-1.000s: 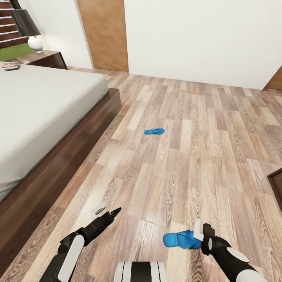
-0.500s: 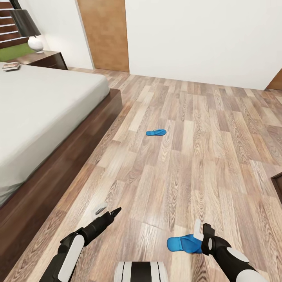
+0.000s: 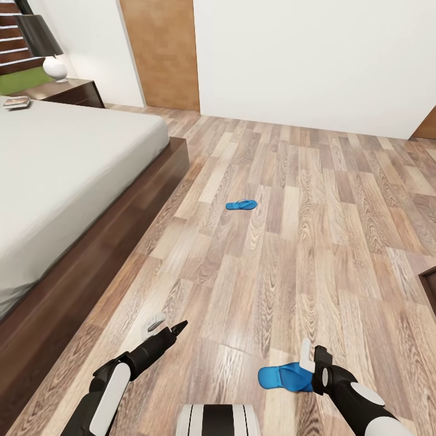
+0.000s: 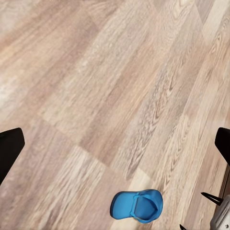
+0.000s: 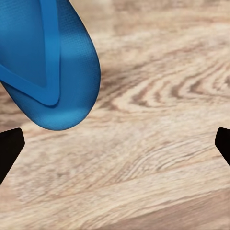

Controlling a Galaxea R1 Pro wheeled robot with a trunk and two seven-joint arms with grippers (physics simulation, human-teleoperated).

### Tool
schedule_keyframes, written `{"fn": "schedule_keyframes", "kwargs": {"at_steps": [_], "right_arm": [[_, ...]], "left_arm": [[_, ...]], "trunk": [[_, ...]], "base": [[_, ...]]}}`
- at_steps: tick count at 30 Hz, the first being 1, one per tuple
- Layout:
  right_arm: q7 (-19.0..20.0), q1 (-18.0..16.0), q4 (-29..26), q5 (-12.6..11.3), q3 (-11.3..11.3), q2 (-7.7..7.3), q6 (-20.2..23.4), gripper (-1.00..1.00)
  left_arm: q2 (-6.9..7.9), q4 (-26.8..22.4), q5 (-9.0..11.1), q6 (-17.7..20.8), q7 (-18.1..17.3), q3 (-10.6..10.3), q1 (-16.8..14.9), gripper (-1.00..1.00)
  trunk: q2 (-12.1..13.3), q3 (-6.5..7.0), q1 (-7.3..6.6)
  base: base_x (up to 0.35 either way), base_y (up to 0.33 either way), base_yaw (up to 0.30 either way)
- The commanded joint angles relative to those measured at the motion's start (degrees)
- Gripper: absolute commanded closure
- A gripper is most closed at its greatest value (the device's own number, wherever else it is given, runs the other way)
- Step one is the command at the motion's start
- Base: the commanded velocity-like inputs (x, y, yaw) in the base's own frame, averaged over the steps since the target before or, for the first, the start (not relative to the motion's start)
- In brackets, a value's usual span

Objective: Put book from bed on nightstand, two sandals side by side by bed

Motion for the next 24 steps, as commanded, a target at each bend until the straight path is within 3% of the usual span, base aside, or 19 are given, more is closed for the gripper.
{"fn": "schedule_keyframes", "kwargs": {"at_steps": [1, 7, 17, 24], "right_arm": [[0.29, 0.0, -0.14, 0.41, 0.34, -0.06, 0.32, -1.0], [0.27, 0.0, -0.14, 0.41, 0.35, -0.06, 0.3, -1.0], [0.26, 0.0, -0.06, 0.5, 0.43, -0.06, 0.26, -1.0], [0.26, 0.0, 0.0, 0.58, 0.43, -0.06, 0.26, -1.0]], "left_arm": [[-0.07, -0.03, 0.27, 0.51, -0.16, 0.22, -0.02, -1.0], [-0.07, -0.03, 0.27, 0.51, -0.16, 0.23, -0.02, -1.0], [-0.07, -0.03, 0.27, 0.51, -0.16, 0.22, -0.02, -1.0], [-0.07, -0.03, 0.27, 0.51, -0.16, 0.22, -0.02, -1.0]], "trunk": [[-0.02, -0.03, -0.01], [-0.02, -0.08, -0.01], [-0.02, -0.4, -0.01], [-0.02, -0.43, -0.01]], "base": [[0.0, 0.0, 0.0], [0.0, 0.0, 0.024], [0.0, 0.0, 0.217], [0.0, 0.0, 0.043]]}}
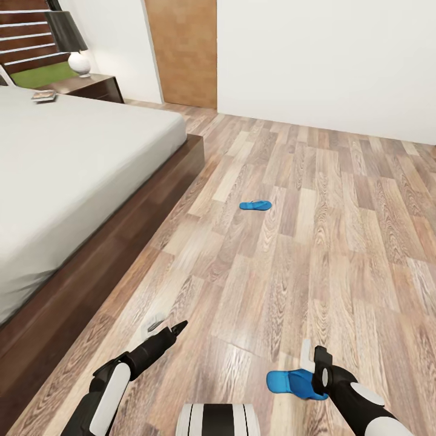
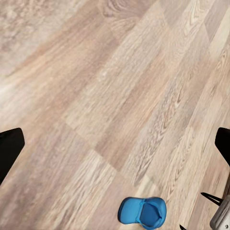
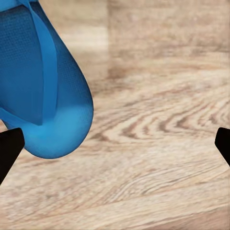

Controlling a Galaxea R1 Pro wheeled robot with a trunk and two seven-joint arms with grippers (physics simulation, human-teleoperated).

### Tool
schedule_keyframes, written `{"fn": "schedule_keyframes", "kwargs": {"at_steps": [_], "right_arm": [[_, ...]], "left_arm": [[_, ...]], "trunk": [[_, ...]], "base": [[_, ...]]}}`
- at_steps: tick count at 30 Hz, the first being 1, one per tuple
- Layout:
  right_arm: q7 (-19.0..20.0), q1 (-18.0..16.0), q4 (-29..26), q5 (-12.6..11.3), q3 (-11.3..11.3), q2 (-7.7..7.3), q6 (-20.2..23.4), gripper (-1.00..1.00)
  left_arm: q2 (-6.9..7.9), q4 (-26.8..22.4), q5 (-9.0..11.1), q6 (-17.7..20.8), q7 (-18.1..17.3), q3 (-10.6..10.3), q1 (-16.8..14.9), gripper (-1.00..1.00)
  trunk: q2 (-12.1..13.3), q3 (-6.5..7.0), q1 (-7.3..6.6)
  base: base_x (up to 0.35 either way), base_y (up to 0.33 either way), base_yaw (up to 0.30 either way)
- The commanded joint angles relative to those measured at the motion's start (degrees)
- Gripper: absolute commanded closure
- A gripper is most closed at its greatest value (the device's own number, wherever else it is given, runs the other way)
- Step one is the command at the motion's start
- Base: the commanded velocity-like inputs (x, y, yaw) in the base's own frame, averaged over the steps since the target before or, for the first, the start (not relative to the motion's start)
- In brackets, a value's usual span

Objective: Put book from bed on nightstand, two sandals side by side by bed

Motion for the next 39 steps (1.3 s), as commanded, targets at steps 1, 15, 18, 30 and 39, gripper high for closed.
{"fn": "schedule_keyframes", "kwargs": {"at_steps": [1, 15, 18, 30, 39], "right_arm": [[0.31, 0.0, -0.13, 0.42, 0.34, -0.06, 0.3, -1.0], [0.31, 0.0, -0.1, 0.42, 0.34, -0.06, 0.3, -1.0], [0.31, 0.0, -0.1, 0.42, 0.34, -0.06, 0.3, -1.0], [0.26, 0.0, -0.19, 0.42, 0.52, 0.03, 0.02, -1.0], [0.29, 0.0, -0.19, 0.42, 0.61, 0.03, -0.1, -1.0]], "left_arm": [[-0.07, -0.03, 0.27, 0.51, -0.16, 0.22, -0.02, -1.0], [-0.07, -0.03, 0.25, 0.51, -0.16, 0.22, -0.02, -1.0], [-0.07, -0.03, 0.22, 0.51, -0.16, 0.22, -0.02, -1.0], [-0.07, -0.06, 0.27, 0.51, -0.16, 0.23, -0.02, -1.0], [-0.07, -0.08, 0.27, 0.51, -0.16, 0.27, -0.02, -1.0]], "trunk": [[-0.02, -0.04, -0.01], [-0.02, -0.04, -0.01], [-0.02, -0.04, -0.01], [-0.02, -0.04, -0.01], [-0.12, -1.81, 0.2]], "base": [[0.0, 0.0, 0.004], [-0.089, 0.0, 0.001], [-0.012, 0.0, 0.0], [-0.001, 0.0, 0.0], [0.0, 0.0, 0.0]]}}
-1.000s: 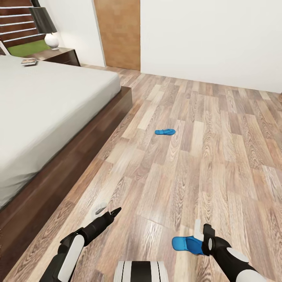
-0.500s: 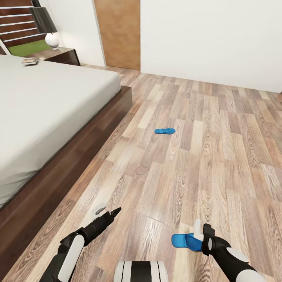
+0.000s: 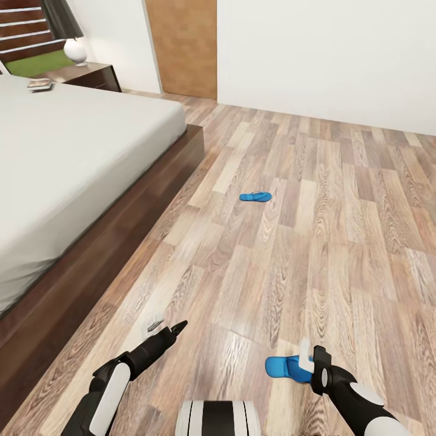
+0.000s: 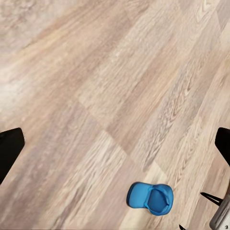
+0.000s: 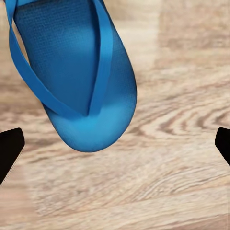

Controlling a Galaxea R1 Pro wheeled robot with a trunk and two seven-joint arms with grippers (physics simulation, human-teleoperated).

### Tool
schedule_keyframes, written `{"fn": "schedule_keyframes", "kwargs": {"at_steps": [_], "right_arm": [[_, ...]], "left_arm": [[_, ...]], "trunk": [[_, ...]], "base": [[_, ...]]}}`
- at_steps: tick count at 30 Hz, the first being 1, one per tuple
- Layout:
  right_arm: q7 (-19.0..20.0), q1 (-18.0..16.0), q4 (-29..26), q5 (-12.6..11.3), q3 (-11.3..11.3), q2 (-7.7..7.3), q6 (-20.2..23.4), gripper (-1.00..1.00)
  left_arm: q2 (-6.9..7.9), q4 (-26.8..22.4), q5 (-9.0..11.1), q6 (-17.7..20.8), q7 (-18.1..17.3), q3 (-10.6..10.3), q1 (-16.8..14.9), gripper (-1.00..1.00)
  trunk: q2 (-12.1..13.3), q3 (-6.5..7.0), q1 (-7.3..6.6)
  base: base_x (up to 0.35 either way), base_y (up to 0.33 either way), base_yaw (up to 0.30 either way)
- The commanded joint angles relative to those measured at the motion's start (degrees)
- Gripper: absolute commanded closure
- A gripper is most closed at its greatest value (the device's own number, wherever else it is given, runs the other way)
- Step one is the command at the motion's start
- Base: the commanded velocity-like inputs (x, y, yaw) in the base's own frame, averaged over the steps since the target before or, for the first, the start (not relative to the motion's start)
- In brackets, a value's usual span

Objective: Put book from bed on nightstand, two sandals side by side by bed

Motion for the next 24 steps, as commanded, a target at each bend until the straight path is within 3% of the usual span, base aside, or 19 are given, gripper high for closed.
{"fn": "schedule_keyframes", "kwargs": {"at_steps": [1, 6, 24], "right_arm": [[0.31, 0.0, -0.12, 0.41, 0.34, -0.06, 0.31, -1.0], [0.32, 0.0, -0.07, 0.41, 0.35, -0.06, 0.33, -1.0], [0.32, 0.0, -0.1, 0.41, 0.31, -0.06, 0.31, -1.0]], "left_arm": [[-0.07, -0.02, 0.28, 0.51, -0.16, 0.22, -0.02, -1.0], [-0.07, -0.04, 0.27, 0.51, -0.16, 0.19, -0.02, -1.0], [-0.07, -0.07, 0.21, 0.51, -0.16, 0.18, -0.02, -1.0]], "trunk": [[-0.03, -0.27, 0.01], [-0.1, -1.37, 0.14], [-0.1, -1.37, 0.14]], "base": [[0.0, 0.0, 0.0], [0.0, 0.0, 0.0], [0.026, 0.0, 0.0]]}}
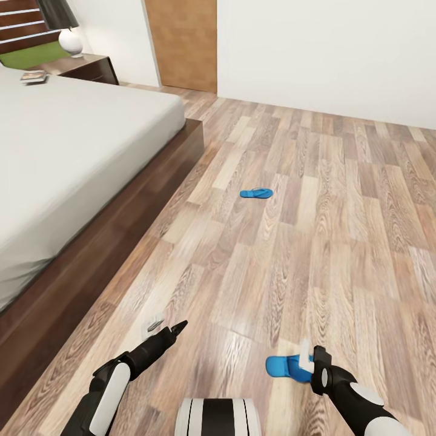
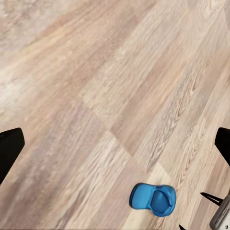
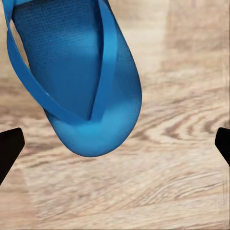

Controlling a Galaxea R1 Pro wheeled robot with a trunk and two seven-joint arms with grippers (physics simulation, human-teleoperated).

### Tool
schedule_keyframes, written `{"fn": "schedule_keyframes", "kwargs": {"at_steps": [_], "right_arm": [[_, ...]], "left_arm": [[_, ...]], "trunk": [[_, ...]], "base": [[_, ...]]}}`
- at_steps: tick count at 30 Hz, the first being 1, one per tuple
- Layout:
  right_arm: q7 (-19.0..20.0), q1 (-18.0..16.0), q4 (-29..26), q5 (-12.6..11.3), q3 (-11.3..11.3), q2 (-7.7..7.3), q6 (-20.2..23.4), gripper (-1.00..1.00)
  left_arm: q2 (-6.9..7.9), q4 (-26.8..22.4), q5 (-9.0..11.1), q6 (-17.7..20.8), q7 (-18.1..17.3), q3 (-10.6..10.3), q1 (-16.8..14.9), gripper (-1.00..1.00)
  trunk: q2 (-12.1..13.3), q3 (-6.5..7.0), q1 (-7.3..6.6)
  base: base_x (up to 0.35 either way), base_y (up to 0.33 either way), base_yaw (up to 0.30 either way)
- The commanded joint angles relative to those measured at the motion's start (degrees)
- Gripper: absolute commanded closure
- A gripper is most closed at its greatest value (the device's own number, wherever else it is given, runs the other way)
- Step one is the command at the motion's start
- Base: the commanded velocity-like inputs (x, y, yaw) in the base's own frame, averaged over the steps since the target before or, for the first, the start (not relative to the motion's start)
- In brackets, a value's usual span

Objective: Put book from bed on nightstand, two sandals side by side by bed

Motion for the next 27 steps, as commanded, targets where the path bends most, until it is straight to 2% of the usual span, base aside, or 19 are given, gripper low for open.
{"fn": "schedule_keyframes", "kwargs": {"at_steps": [1, 25, 27], "right_arm": [[0.31, 0.0, -0.15, 0.41, 0.35, -0.06, 0.31, -1.0], [0.31, 0.0, -0.1, 0.41, 0.39, -0.06, 0.31, -1.0], [0.31, 0.0, -0.1, 0.41, 0.39, -0.06, 0.31, -1.0]], "left_arm": [[-0.07, -0.03, 0.27, 0.51, -0.16, 0.21, -0.02, -1.0], [-0.07, -0.03, 0.29, 0.51, -0.16, 0.2, -0.02, -1.0], [-0.07, -0.03, 0.3, 0.51, -0.16, 0.21, -0.02, -1.0]], "trunk": [[-0.01, -0.04, 0.01], [-0.01, -0.04, 0.01], [-0.04, -0.48, 0.07]], "base": [[0.221, 0.0, 0.0], [0.023, 0.0, 0.0], [0.0, 0.0, 0.0]]}}
